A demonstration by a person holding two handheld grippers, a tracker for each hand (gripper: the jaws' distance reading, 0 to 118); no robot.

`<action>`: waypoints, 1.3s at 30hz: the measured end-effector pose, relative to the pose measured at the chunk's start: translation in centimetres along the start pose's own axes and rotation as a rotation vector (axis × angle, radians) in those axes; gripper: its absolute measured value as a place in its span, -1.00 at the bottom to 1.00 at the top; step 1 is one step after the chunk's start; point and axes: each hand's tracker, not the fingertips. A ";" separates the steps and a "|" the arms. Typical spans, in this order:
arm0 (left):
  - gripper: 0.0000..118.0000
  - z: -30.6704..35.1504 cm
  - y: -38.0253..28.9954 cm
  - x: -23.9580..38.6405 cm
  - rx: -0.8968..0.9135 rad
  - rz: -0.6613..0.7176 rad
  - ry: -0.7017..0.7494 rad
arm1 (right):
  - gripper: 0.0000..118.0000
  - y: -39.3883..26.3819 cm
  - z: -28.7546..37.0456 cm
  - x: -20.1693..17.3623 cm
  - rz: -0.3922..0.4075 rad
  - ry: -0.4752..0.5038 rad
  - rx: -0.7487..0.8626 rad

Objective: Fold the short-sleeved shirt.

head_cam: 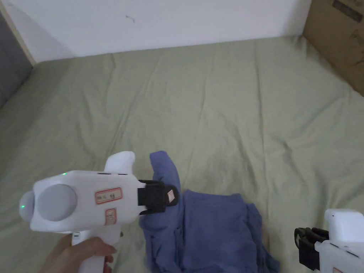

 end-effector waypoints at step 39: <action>-1.00 -17.1 -6.0 4.1 -0.300 0.012 -0.063 | -1.00 -2.5 0.0 5.9 -0.136 -0.073 -0.044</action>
